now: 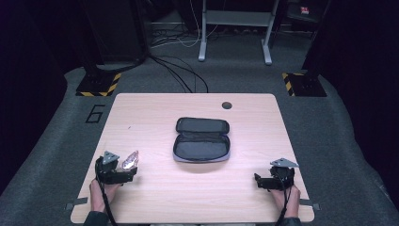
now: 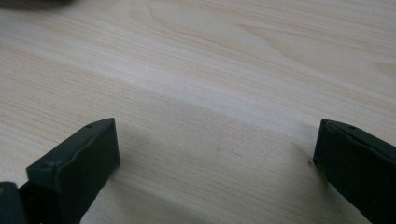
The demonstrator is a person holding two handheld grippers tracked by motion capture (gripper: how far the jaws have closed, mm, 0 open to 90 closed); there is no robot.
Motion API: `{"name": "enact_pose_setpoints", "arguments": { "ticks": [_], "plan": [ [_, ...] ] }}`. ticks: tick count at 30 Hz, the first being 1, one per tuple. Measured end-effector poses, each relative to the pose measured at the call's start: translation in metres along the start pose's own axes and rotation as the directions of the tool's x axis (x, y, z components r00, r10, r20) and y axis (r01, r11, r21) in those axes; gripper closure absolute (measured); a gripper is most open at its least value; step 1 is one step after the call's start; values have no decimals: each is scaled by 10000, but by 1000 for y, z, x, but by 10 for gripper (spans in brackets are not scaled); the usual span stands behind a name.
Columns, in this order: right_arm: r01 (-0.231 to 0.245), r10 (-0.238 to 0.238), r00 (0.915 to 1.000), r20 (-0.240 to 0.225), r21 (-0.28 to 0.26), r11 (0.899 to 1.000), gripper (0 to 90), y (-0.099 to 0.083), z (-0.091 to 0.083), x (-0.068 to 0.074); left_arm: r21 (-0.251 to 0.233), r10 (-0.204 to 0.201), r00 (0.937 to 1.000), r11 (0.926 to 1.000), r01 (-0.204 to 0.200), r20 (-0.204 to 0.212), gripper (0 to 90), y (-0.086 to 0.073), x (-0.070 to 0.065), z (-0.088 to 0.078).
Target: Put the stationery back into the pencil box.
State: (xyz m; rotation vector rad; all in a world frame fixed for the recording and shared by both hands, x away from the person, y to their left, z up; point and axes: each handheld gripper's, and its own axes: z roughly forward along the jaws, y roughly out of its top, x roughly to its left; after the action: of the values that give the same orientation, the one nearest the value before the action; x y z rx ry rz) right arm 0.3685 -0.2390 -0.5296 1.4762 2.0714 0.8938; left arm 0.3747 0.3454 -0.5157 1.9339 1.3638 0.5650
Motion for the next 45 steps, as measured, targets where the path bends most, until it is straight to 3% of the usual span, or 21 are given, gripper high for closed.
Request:
{"name": "enact_pose_setpoints", "arguments": {
  "ticks": [3, 5, 6, 8, 9, 10, 12, 17, 20, 28, 37, 45],
  "plan": [
    [117, -117, 9999, -53, -5, 9999, 5, 0, 0, -1, 180, 96, 10000, 9998, -96, -8, 129, 1, 2, 4],
    [94, -94, 10000, -24, -30, 10000, 8, 1, 0, -2, 41, 82, 9999, 10000, -81, -65, 150, 1, 2, 7],
    [91, -91, 10000, -20, -30, 10000, 9, 1, 0, -2, 262, 163, 9999, 9995, -162, -34, 155, 2, 3, 7],
    [75, -75, 10000, -25, -26, 10000, 10, 0, 0, -2, 120, 154, 9998, 9998, -153, -96, 178, 2, 3, 9],
    [66, -66, 10000, -20, -25, 10000, 11, 0, 0, -2, 312, 242, 9997, 9992, -241, -30, 178, 3, 4, 9],
    [75, -75, 10000, -19, -27, 10000, 13, 0, 0, -2, 132, 216, 9998, 9997, -215, -34, 195, 2, 3, 11],
    [73, -73, 10000, -5, -47, 10000, 19, 0, 0, -2, 352, 341, 9994, 9988, -342, 32, 221, 4, 3, 11],
    [153, -153, 9999, 1, -39, 9999, 24, 0, 0, -3, 285, 379, 9992, 9989, -375, -139, 281, 2, 2, 14],
    [156, -156, 9999, 5, -54, 9999, 26, 0, 0, -3, 166, 349, 9992, 9993, -345, -204, 384, 1, 3, 13],
    [140, -140, 9999, 27, -61, 9999, 30, 0, 0, -3, 175, 454, 9988, 9988, -451, -183, 396, 1, 3, 12],
    [135, -135, 9999, 10, -73, 9999, 32, 0, 0, -3, -332, 347, 9994, 9988, -348, -41, 396, 4, 4, 1],
    [137, -137, 9999, 2, -69, 9999, 32, 0, 0, -3, -588, 623, 9977, 9964, -608, 252, 396, 19, -3, -13]
  ]
}}
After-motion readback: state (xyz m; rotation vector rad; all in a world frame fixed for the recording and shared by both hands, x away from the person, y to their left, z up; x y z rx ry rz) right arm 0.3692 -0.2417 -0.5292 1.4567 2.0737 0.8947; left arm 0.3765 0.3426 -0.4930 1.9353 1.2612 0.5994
